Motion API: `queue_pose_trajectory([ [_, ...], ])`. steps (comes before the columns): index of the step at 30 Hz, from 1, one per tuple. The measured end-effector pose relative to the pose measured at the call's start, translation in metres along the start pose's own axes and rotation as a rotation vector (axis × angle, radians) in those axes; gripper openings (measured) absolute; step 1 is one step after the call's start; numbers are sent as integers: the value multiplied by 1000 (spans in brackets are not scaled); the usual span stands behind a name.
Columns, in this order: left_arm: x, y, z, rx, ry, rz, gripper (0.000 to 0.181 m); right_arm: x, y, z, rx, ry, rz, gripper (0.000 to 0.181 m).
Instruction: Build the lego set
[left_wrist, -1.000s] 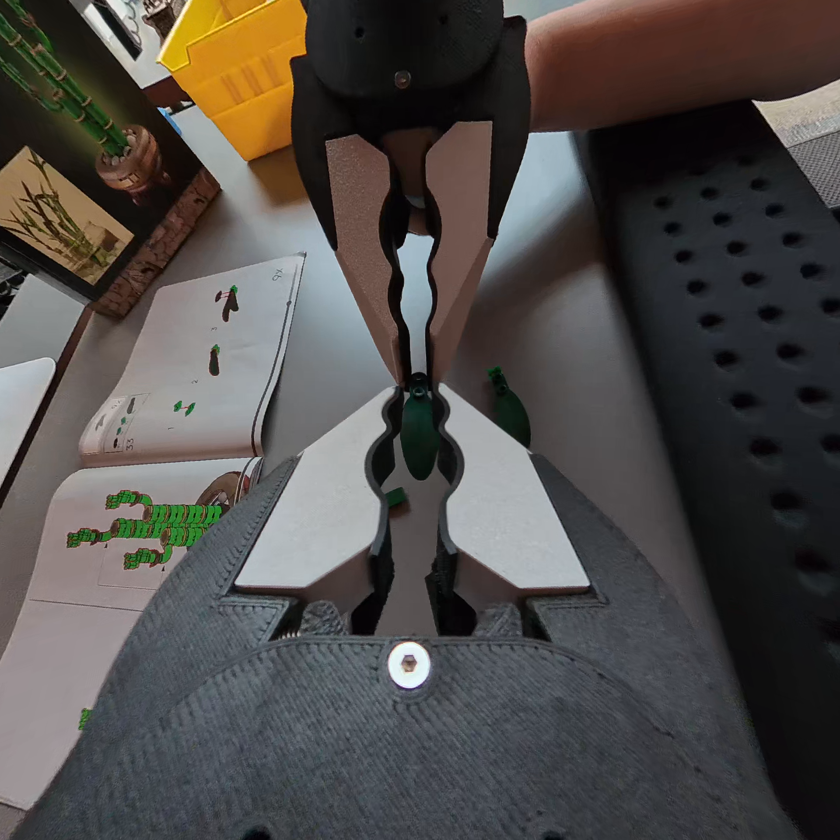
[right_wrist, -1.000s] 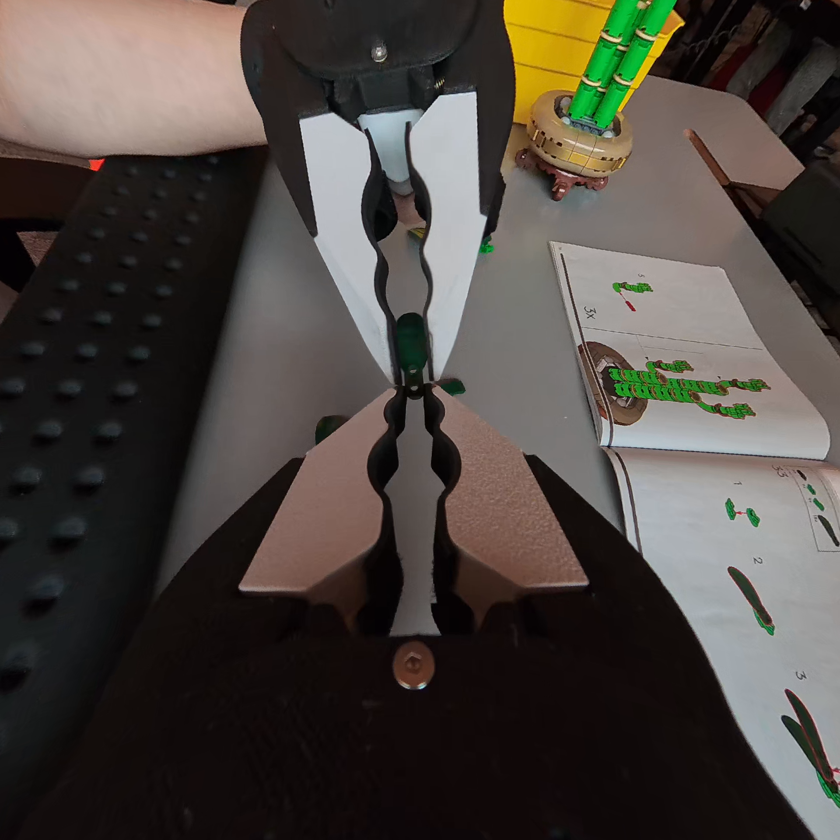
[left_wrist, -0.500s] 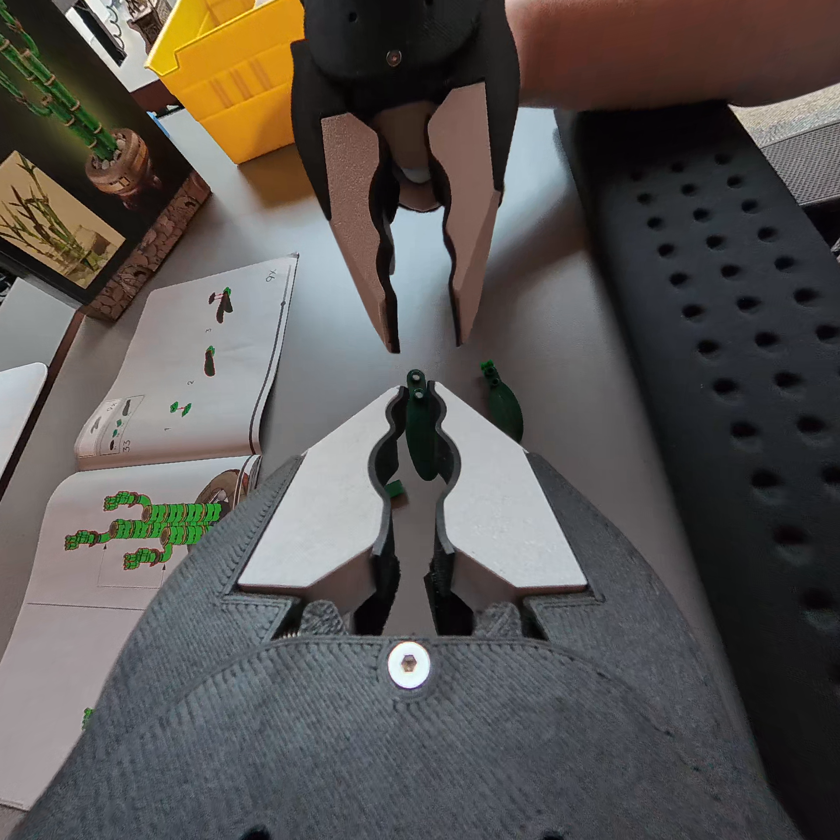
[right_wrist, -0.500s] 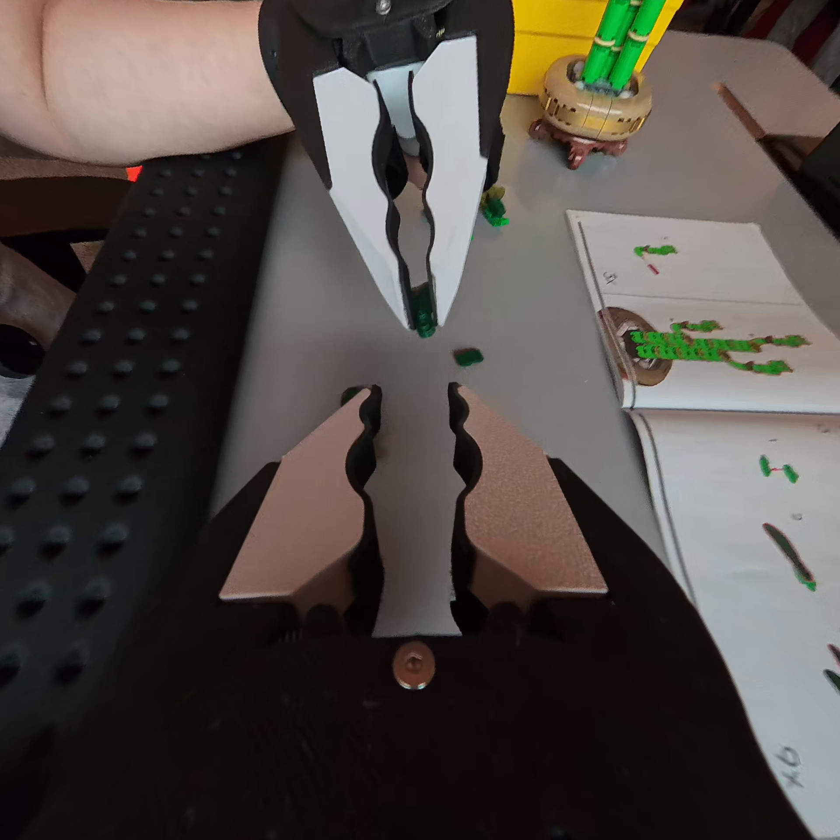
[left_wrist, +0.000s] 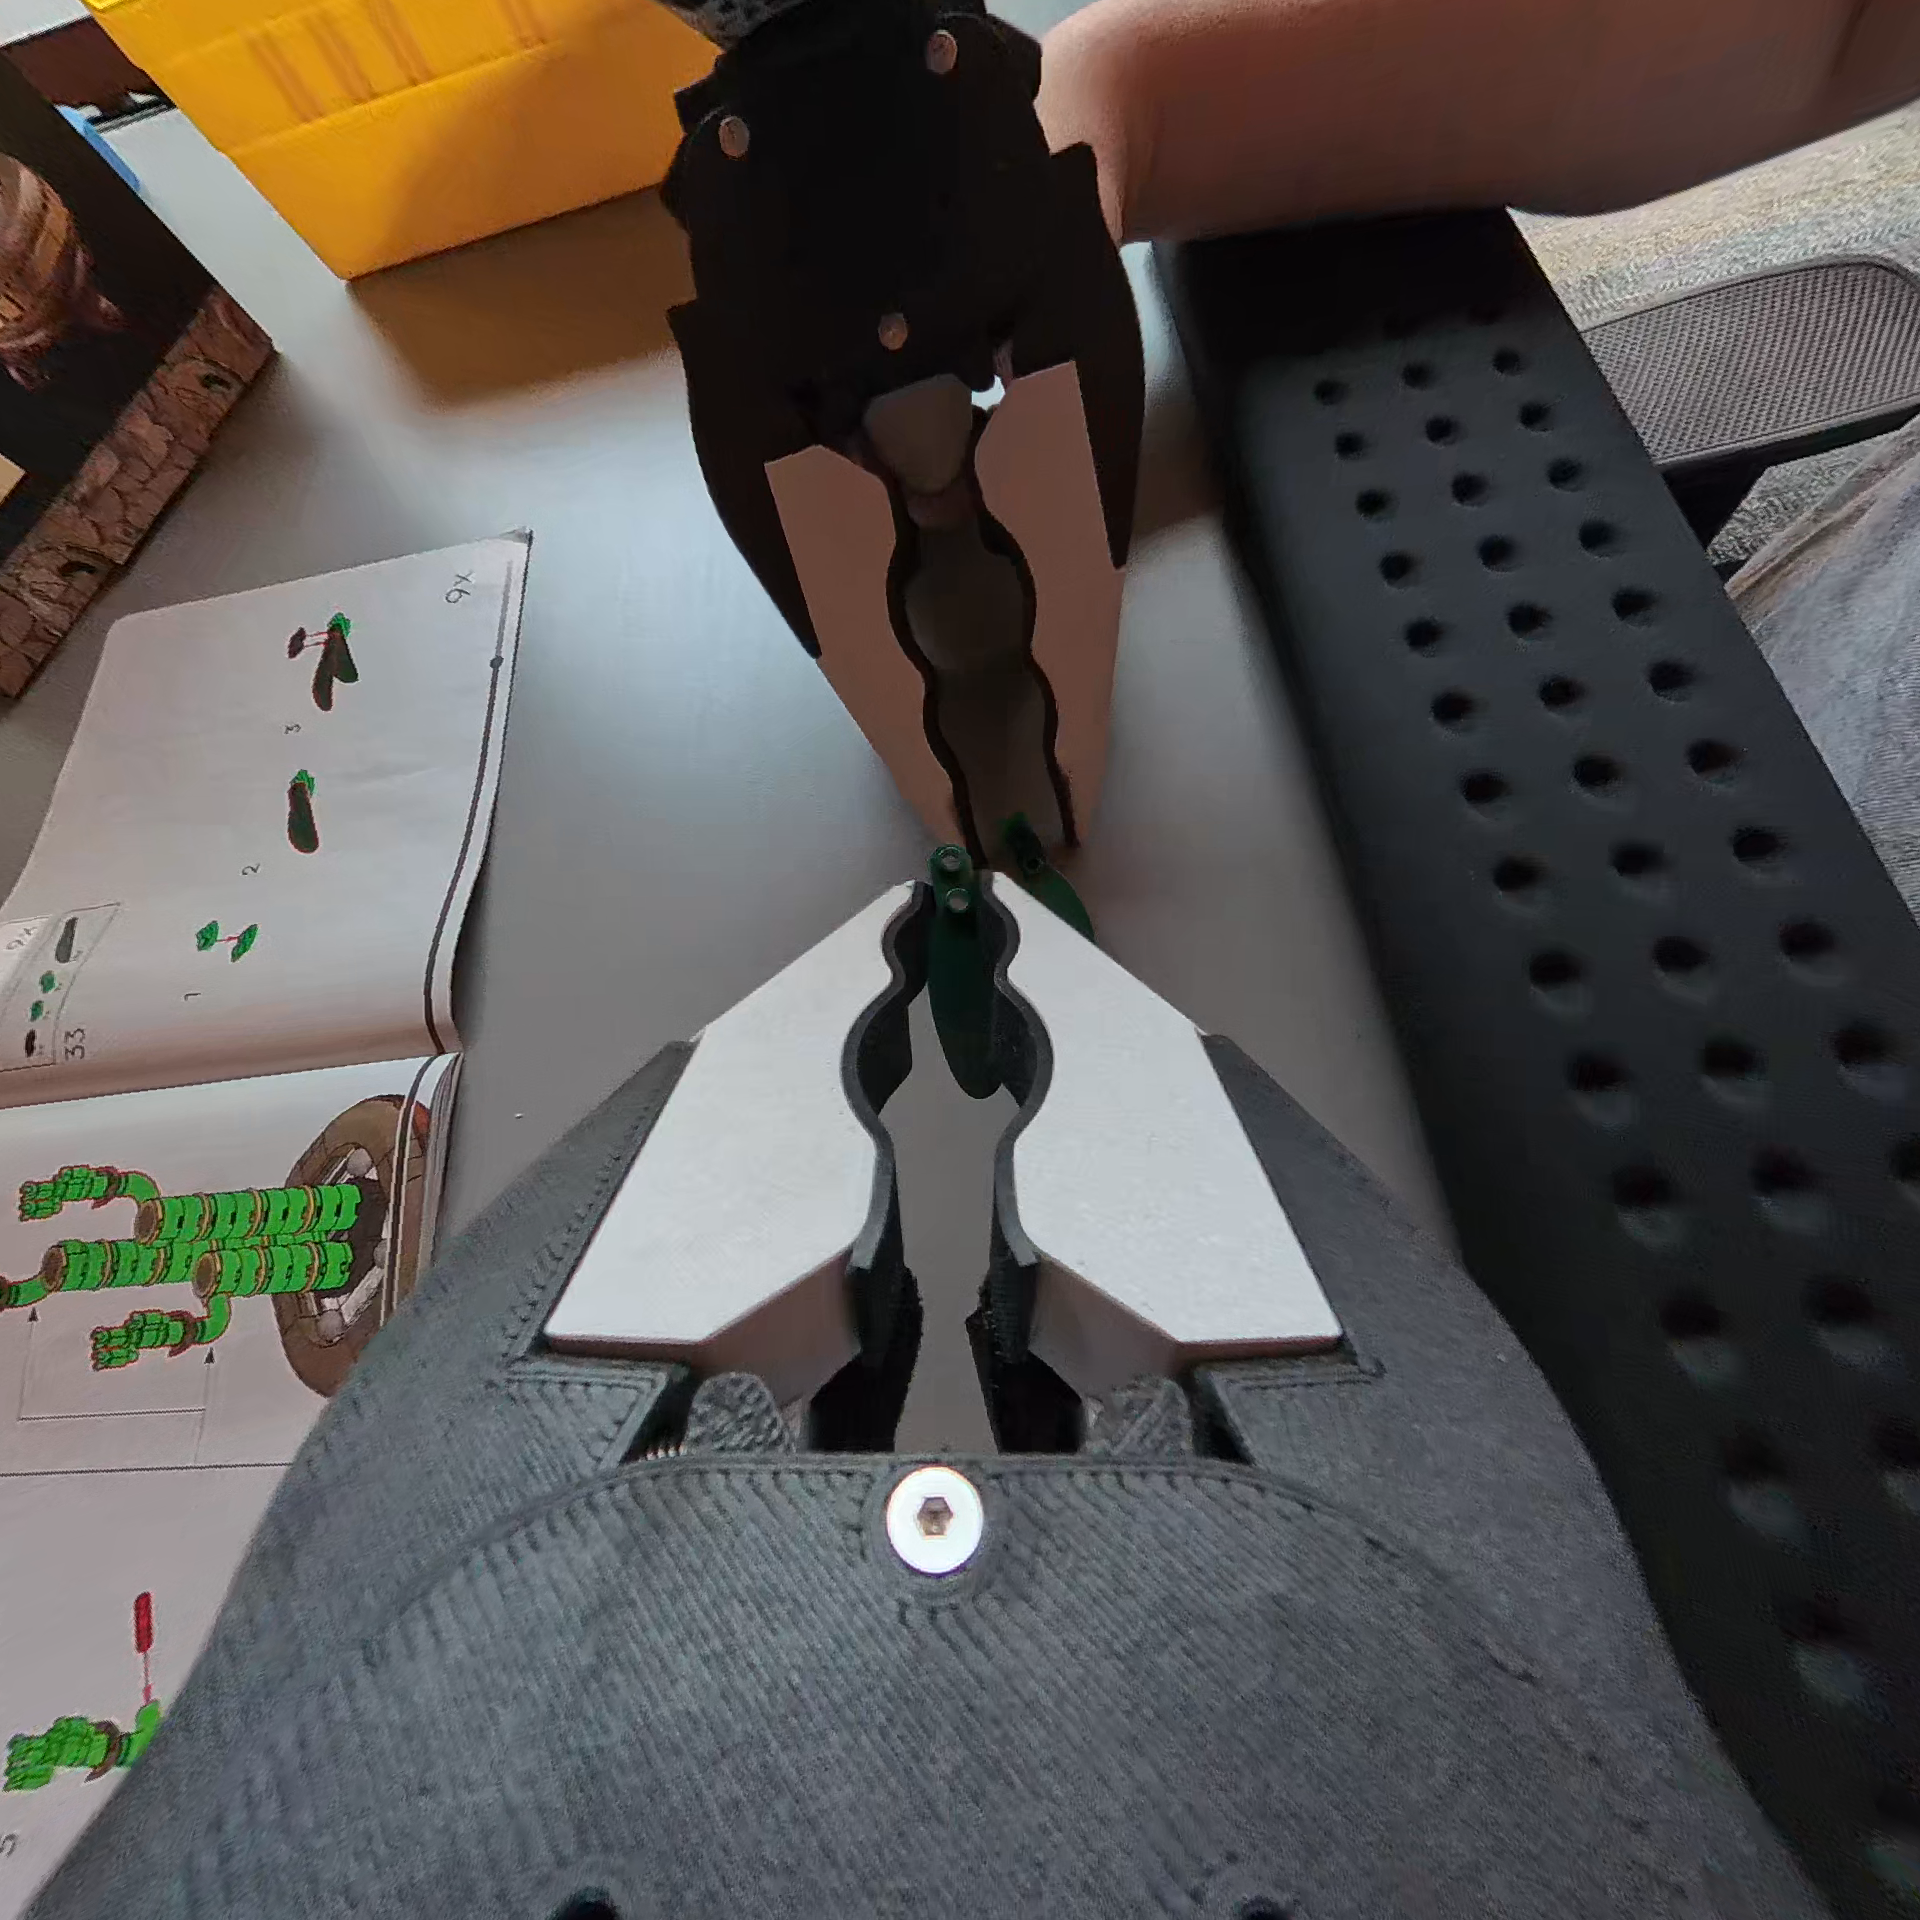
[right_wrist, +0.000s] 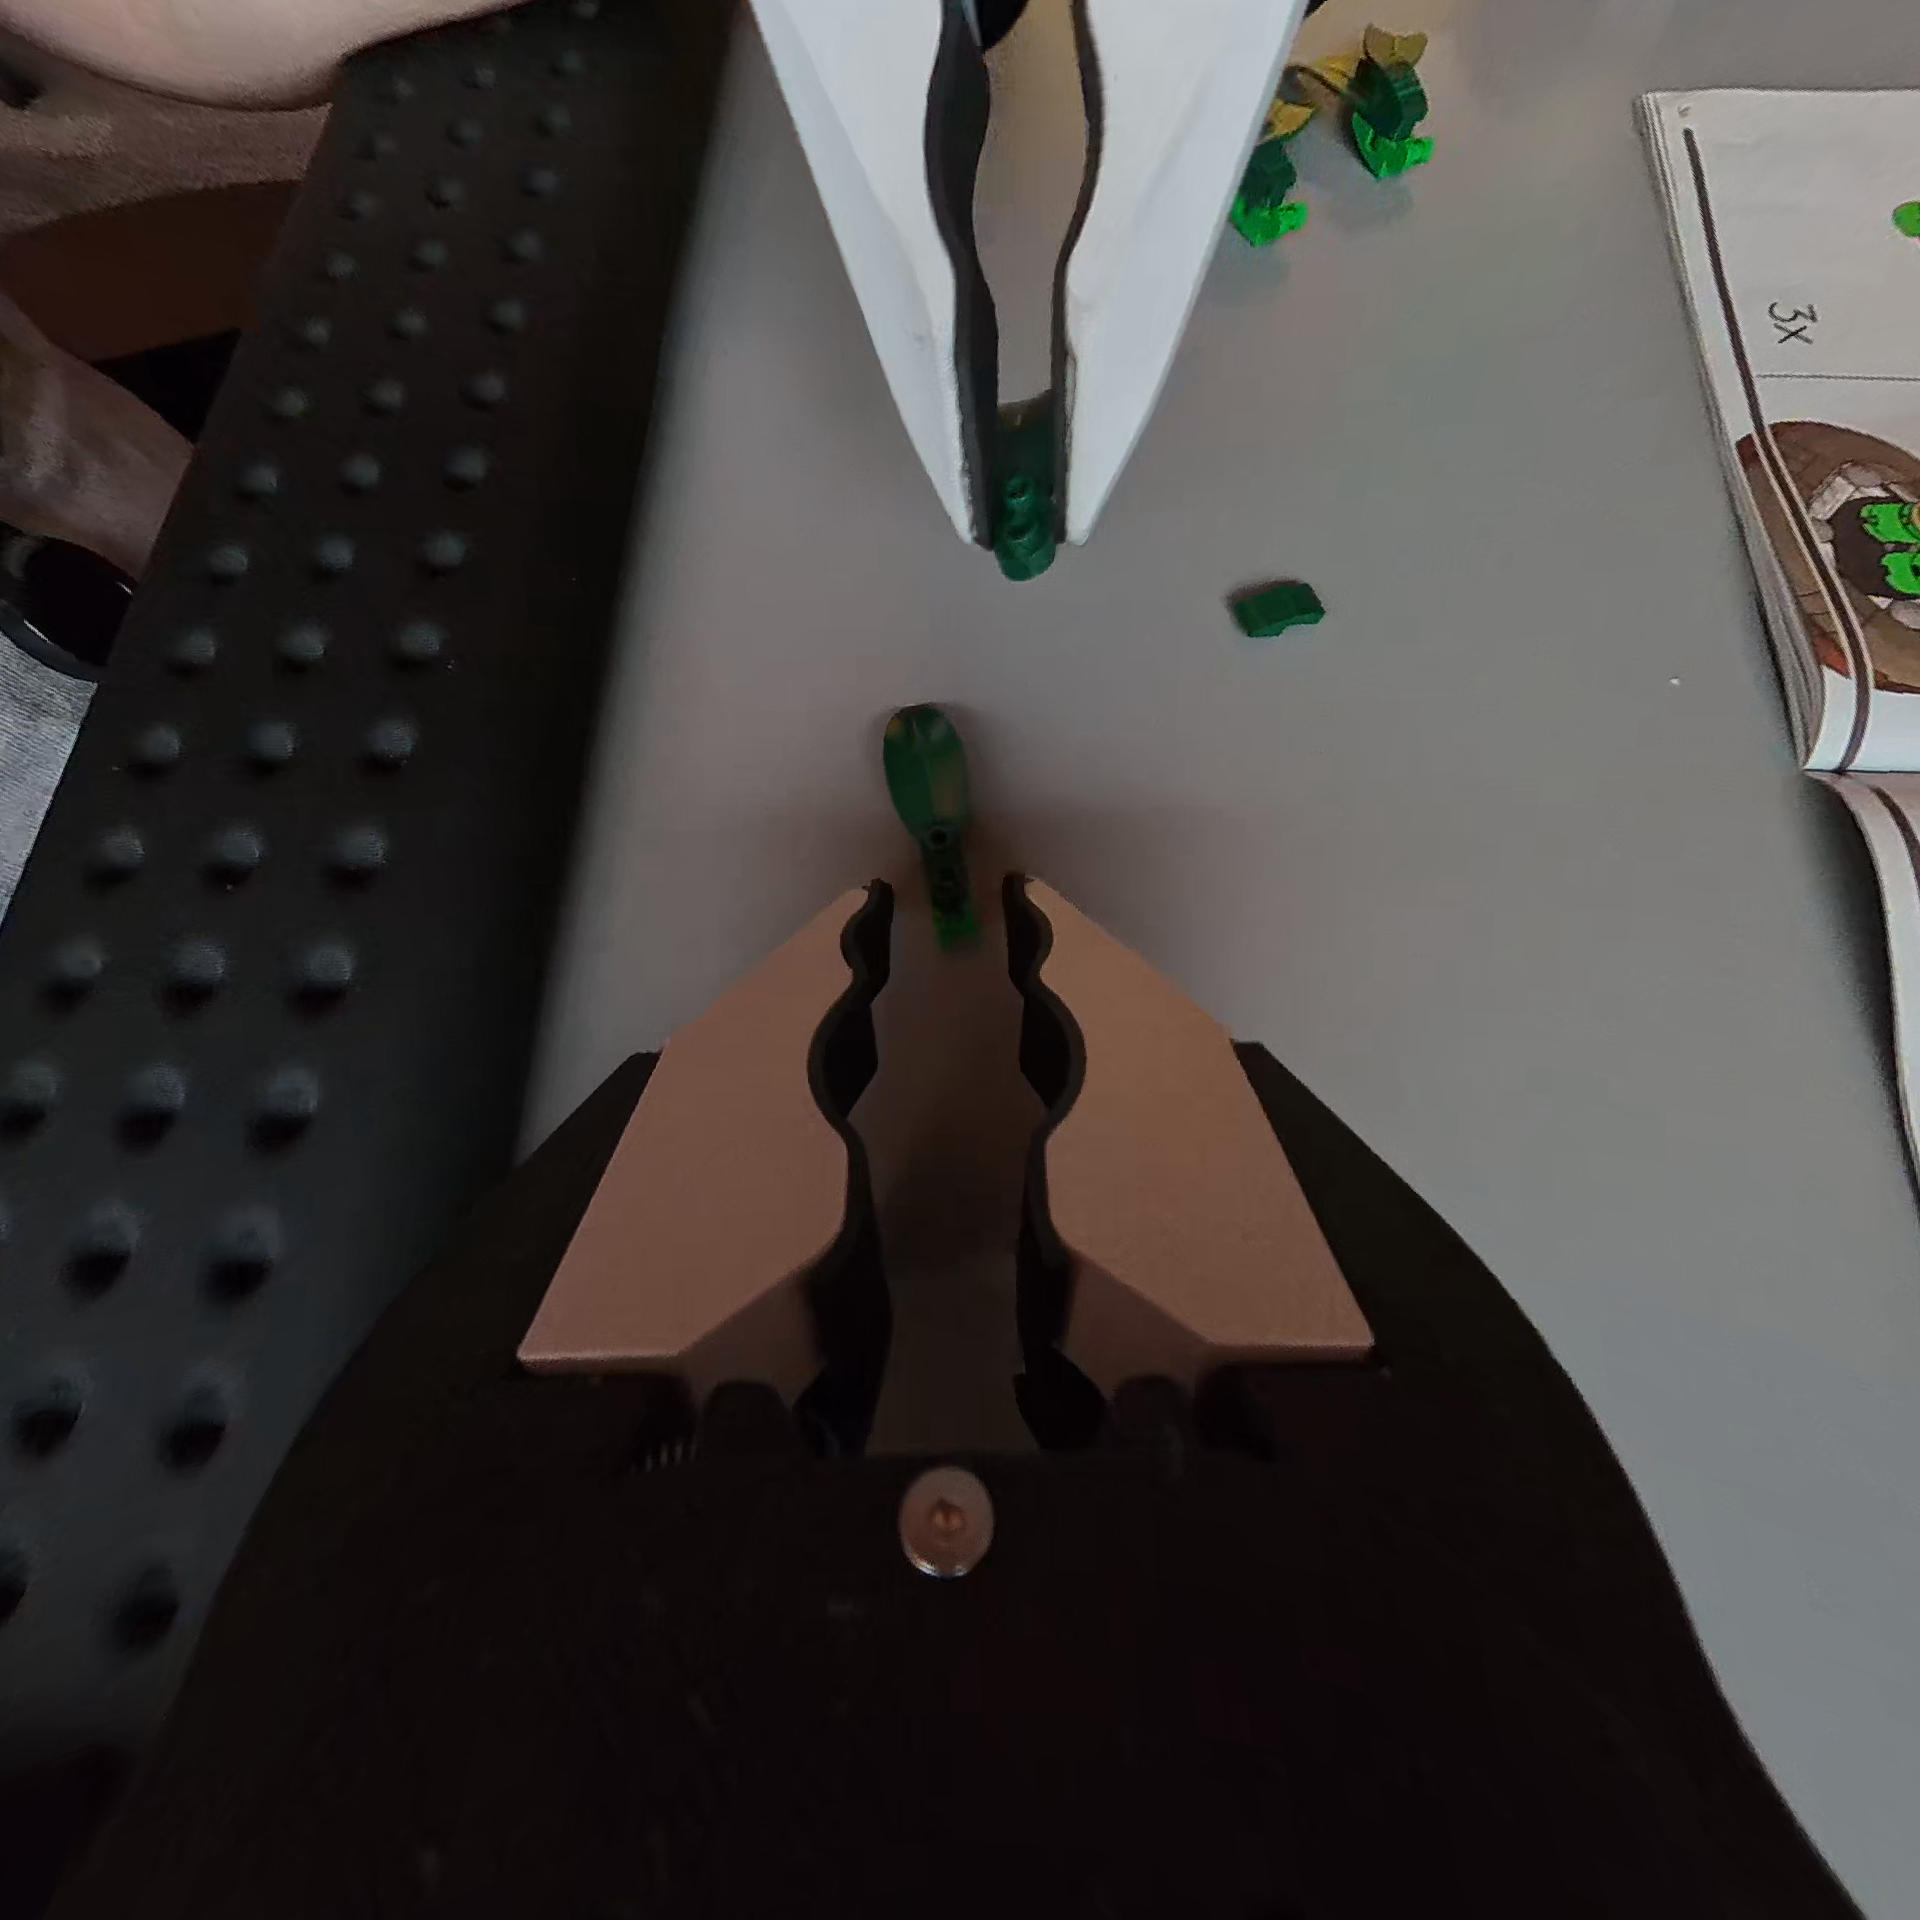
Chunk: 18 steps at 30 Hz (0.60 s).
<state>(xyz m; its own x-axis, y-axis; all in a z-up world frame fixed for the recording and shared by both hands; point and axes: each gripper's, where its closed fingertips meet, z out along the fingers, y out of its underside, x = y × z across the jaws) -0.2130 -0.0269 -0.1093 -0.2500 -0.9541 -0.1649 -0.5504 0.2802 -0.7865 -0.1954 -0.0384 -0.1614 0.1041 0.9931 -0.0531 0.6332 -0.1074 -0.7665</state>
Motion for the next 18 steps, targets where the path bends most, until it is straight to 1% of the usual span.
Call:
queue_pose_trajectory([
  [2,4,2,2,-19,23,-9,7,-2,-2,0,7,-25,2,7],
  [4,8,4,5,-35,59,-31,7,-5,-5,-1,25,-54,14,7],
  [8,19,4,9,-59,134,-69,7,-12,-20,-4,102,-104,26,6],
  [15,32,12,15,-118,220,-104,7,-14,-23,4,46,-39,-75,6],
  [18,35,15,17,-141,234,-97,7,-16,-26,6,43,-43,-89,6],
])
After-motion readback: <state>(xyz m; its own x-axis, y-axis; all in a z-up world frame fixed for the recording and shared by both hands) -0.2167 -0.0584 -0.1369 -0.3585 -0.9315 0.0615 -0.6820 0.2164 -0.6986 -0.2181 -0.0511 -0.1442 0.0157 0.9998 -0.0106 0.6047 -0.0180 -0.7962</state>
